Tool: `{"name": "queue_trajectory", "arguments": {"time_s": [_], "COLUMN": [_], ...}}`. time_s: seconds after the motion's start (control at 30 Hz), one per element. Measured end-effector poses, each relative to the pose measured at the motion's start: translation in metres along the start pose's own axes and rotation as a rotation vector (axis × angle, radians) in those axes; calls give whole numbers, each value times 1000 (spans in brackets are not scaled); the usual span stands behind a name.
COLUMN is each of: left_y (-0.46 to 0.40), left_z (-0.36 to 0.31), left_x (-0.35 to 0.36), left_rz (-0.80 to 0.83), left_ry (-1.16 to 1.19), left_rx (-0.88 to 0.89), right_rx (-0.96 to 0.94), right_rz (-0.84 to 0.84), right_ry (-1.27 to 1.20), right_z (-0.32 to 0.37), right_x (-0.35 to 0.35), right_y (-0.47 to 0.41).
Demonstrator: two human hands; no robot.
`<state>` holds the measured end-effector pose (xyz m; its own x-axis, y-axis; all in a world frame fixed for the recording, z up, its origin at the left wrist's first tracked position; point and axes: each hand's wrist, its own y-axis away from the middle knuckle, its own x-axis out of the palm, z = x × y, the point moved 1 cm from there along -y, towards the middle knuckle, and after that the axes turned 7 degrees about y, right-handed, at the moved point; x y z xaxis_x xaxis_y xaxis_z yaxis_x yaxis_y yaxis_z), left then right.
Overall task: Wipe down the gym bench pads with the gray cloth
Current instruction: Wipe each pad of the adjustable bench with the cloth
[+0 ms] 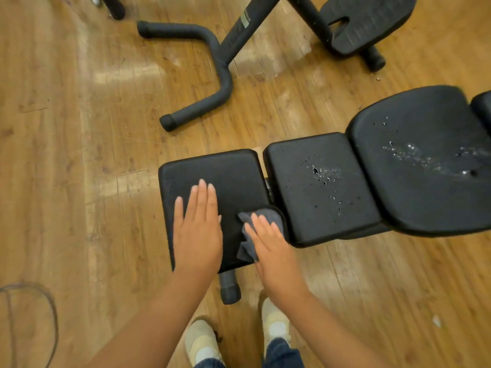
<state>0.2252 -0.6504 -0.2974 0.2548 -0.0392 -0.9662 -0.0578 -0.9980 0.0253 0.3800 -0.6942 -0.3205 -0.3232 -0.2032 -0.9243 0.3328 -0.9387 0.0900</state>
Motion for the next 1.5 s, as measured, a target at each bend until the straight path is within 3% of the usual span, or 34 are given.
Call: {"name": "queue_trajectory", "arguments": {"time_s": [0.07, 0.13, 0.23, 0.3, 0.33, 0.47, 0.53, 0.6, 0.7, 0.93, 1.07, 1.17, 1.27, 1.33, 1.4, 1.5], "left_y": [-1, -8, -25, -36, -39, -37, -38, -39, -37, -36, -36, -36, -36, -35, -36, -36], "left_z": [-31, -59, -85, -87, -85, -80, -84, -88, -95, -95, -95, -94, -95, -95, -94, -95], "left_x": [3, 8, 21, 30, 34, 43, 45, 47, 50, 52, 51, 51, 51, 51, 51, 51], "left_rz": [17, 23, 55, 88, 95, 82, 71, 64, 51, 14, 0, -15, -19, -9, 0, 21], "left_ry": [36, 65, 68, 33, 9, -43, -71, -85, -78, -25, 14, 41, 41, 32, 21, -15], "left_rx": [65, 93, 68, 19, -7, -4, -12, -53, -128, -150, -160, -152, -144, -142, -144, -137], "right_rx": [97, 350, 618, 529, 450, 129, -4, -43, -89, -178, -37, 9, -272, -366, -337, -265], "right_rz": [-39, -118, -415, -555, -536, -197, 12, 109, 116, 40, 41, -179, -224, -114, -12, 15], "right_ry": [-161, -408, -625, -524, -444, 107, 213, 215, 202, 209, 49, -109, 144, 310, 309, 250], "right_z": [-4, -9, -20, -33, -41, -75, -85, -90, -94, -99, -98, -94, -96, -108, -117, -120], "right_x": [-7, -34, -91, -116, -120, -76, -48, -36, -38, -46, -81, -121, -109, -76, -53, -40], "right_y": [19, 19, 7, -8, -16, -29, -22, -17, -23, -121, -191, -211, -182, -147, -107, -48]}}
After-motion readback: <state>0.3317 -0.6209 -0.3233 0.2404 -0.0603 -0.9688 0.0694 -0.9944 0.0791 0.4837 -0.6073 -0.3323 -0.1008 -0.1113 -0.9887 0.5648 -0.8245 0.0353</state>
